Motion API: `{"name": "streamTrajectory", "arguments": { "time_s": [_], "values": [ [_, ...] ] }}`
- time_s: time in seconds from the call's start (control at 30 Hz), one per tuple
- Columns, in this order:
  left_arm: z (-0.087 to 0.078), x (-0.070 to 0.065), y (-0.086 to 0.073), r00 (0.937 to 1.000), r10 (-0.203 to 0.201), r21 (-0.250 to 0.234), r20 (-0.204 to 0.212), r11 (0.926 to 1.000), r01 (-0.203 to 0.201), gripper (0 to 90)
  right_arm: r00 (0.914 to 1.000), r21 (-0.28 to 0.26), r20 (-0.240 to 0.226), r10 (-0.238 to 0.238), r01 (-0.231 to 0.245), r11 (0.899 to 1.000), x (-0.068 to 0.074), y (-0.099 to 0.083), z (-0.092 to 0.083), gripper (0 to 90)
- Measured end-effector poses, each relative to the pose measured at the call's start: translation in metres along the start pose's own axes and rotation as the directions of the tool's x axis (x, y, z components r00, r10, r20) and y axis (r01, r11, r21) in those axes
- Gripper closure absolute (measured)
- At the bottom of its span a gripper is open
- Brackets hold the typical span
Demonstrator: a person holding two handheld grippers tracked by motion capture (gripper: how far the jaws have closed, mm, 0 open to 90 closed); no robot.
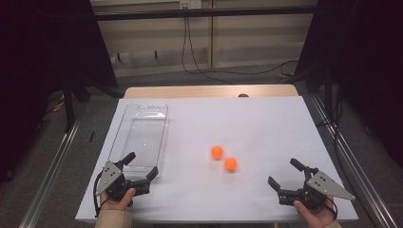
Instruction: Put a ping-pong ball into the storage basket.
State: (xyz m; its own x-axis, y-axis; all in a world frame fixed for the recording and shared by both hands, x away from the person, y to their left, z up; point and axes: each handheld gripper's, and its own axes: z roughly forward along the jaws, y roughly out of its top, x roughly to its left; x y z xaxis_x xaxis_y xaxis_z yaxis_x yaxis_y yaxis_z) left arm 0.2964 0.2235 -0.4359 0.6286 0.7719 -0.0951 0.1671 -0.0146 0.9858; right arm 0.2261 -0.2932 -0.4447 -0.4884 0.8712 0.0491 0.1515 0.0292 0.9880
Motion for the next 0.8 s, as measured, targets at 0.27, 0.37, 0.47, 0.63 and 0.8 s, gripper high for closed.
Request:
{"name": "streamTrajectory", "arguments": {
  "time_s": [0.27,0.37,0.47,0.63,0.8],
  "values": [
    [-0.0007,-0.0019,0.0004,0.9999,-0.009,0.002,0.007,1.0000,0.009,1.4,0.9999,0.003,-0.005,-0.009,0.009,1.000,0.0002,0.0010,0.0009,0.7],
    [-0.0007,-0.0027,0.0007,0.9999,-0.005,0.009,0.012,0.9999,0.005,1.3,1.0000,0.002,-0.005,-0.008,0.008,1.000,0.0003,0.0011,0.0013,0.7],
    [-0.0001,-0.0039,0.0014,0.9998,-0.009,0.003,0.020,1.0000,0.008,1.3,1.0000,0.001,-0.005,-0.007,0.007,1.000,-0.0004,0.0009,0.0012,0.7],
    [0.0012,-0.0069,0.0027,0.9995,-0.013,0.002,0.028,0.9999,0.013,1.3,1.0000,0.001,-0.004,-0.002,0.002,1.000,-0.0010,0.0009,0.0010,0.7],
    [0.0019,-0.0100,0.0048,0.9992,-0.010,-0.002,0.038,0.9999,0.011,1.3,1.0000,0.000,-0.008,0.000,0.000,1.000,-0.0011,0.0014,0.0008,0.8]
  ]
}}
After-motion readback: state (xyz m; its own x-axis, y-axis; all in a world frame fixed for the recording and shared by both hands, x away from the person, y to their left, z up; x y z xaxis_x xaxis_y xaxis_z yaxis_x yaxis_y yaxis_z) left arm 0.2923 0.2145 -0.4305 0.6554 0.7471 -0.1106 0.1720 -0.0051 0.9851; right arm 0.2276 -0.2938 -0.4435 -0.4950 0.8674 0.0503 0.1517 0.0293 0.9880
